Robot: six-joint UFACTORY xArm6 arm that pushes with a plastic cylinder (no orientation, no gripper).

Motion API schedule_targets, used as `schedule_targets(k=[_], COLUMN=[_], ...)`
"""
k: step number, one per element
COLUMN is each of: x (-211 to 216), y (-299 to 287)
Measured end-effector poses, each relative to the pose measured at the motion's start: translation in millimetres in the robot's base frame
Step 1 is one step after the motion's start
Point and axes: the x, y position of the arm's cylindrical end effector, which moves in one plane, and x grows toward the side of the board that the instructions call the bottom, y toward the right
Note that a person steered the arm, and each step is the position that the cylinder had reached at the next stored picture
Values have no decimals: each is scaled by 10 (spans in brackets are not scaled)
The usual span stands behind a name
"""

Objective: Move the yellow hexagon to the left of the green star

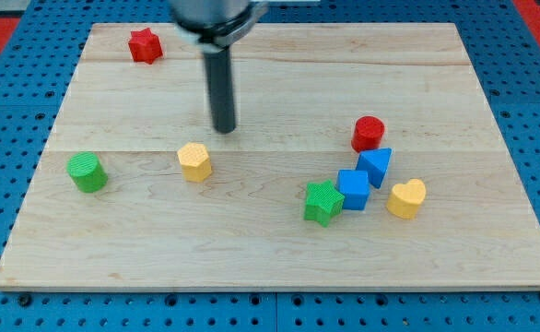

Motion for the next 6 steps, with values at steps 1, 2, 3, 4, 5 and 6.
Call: schedule_targets(k=[1,2,3,4,5,6], x=[333,497,648,971,854,753], y=[-379,-609,-1051,-892,-469,-724])
